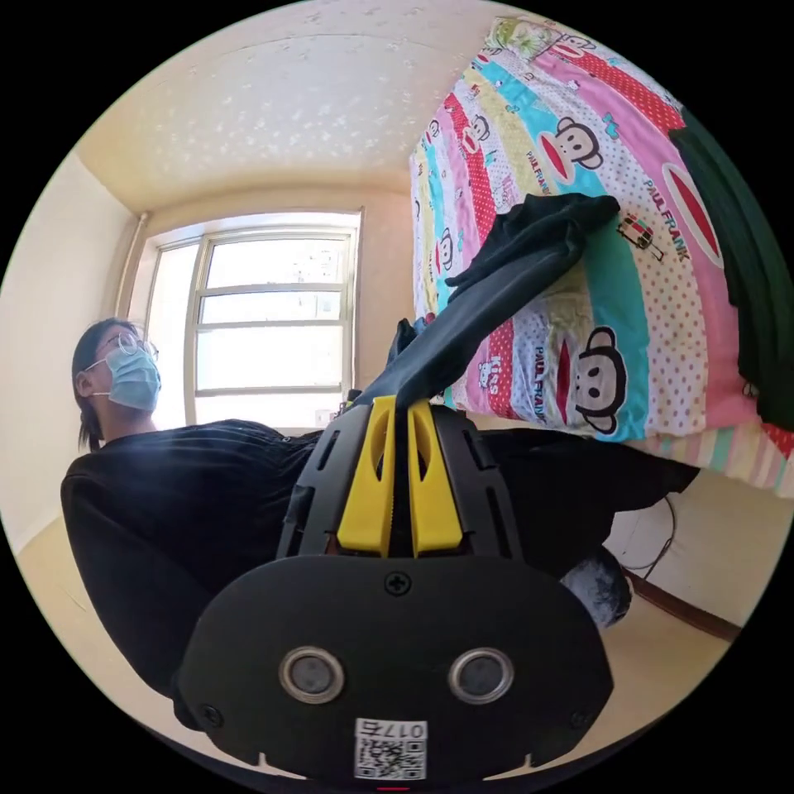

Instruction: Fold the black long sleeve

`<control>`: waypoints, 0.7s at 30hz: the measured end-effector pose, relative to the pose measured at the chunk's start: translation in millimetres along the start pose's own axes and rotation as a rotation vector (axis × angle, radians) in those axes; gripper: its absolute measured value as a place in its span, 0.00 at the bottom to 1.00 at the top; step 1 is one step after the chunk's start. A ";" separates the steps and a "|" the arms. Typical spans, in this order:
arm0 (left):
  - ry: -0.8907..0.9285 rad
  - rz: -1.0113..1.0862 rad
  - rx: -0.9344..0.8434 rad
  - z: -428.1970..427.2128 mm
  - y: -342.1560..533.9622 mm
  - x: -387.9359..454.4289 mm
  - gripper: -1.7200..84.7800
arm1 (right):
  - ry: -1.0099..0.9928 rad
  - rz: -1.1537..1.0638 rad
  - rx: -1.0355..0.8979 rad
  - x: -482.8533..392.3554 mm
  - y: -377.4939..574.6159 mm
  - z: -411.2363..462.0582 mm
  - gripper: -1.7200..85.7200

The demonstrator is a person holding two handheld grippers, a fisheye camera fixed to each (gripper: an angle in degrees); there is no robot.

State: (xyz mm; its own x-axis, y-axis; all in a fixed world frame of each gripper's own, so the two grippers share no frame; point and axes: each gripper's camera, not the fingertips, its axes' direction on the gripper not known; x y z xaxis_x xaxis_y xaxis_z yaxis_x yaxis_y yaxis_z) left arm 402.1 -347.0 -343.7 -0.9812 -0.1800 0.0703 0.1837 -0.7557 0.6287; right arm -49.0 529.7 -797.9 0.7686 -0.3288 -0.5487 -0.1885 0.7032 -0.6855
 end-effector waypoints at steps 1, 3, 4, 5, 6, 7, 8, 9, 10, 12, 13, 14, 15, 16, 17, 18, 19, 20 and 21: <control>0.009 -0.032 0.033 -1.5 1.6 -11.2 0.01 | 0.005 0.027 0.010 7.1 0.9 -0.5 0.05; -0.002 -0.087 0.074 -3.7 -9.1 -25.4 0.01 | 0.018 0.133 0.039 36.9 -14.1 0.2 0.05; -0.011 -0.094 0.096 -4.3 -25.1 -30.6 0.01 | 0.027 0.146 0.037 43.1 -22.7 1.9 0.05; 0.015 -0.095 0.119 -4.1 -46.6 -35.8 0.01 | 0.037 0.146 0.020 53.2 -46.5 7.6 0.05; 0.043 -0.099 0.133 -3.8 -59.7 -39.2 0.02 | 0.047 0.131 0.001 61.4 -76.2 14.2 0.05; 0.101 -0.107 0.166 -3.4 -89.4 -45.8 0.02 | 0.056 0.128 -0.001 65.3 -92.7 17.0 0.05; 0.136 -0.106 0.204 -2.9 -123.2 -50.7 0.02 | 0.074 0.129 0.011 73.0 -128.4 21.2 0.05; 0.146 -0.103 0.220 -2.4 -140.4 -52.4 0.02 | 0.086 0.122 0.044 80.0 -166.7 23.9 0.06; 0.157 -0.093 0.249 -1.2 -178.3 -55.4 0.03 | 0.092 0.117 0.065 83.5 -187.3 25.0 0.06; 0.155 -0.080 0.309 -2.8 -232.1 -60.2 0.07 | 0.097 0.117 0.149 99.9 -261.0 28.7 0.07; 0.167 -0.064 0.378 -7.8 -259.3 -63.3 0.11 | 0.087 0.127 0.176 104.5 -275.7 28.2 0.08; 0.168 -0.047 0.460 -15.0 -278.2 -64.8 0.14 | 0.067 0.156 0.249 112.8 -297.4 24.4 0.09; 0.154 -0.045 0.498 -18.2 -284.3 -64.6 0.15 | 0.061 0.175 0.322 118.5 -310.3 19.5 0.10; 0.104 -0.032 0.557 -21.9 -291.9 -61.5 0.16 | 0.070 0.182 0.341 120.6 -314.5 18.1 0.10; 0.026 -0.015 0.564 -18.9 -296.5 -57.4 0.16 | 0.112 0.194 0.342 124.7 -320.3 18.6 0.11; -0.029 -0.012 0.543 -14.5 -298.7 -56.0 0.16 | 0.176 0.206 0.303 130.0 -322.7 23.8 0.11; -0.181 -0.021 0.471 -1.6 -301.6 -55.0 0.16 | 0.215 0.205 0.273 132.8 -322.6 28.1 0.12; -0.382 -0.033 0.405 14.5 -299.4 -55.2 0.16 | 0.309 0.202 0.209 139.3 -319.0 39.6 0.13; -0.487 -0.035 0.382 23.0 -296.3 -55.6 0.17 | 0.412 0.198 0.154 146.8 -311.6 53.2 0.14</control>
State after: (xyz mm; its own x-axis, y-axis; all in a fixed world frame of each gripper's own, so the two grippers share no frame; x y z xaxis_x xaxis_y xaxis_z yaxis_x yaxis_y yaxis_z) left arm 400.9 -98.6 -516.1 -0.9176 0.2167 0.3331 0.2047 -0.4607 0.8636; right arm 155.0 295.8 -639.4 0.4154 -0.3798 -0.8266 -0.1902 0.8523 -0.4872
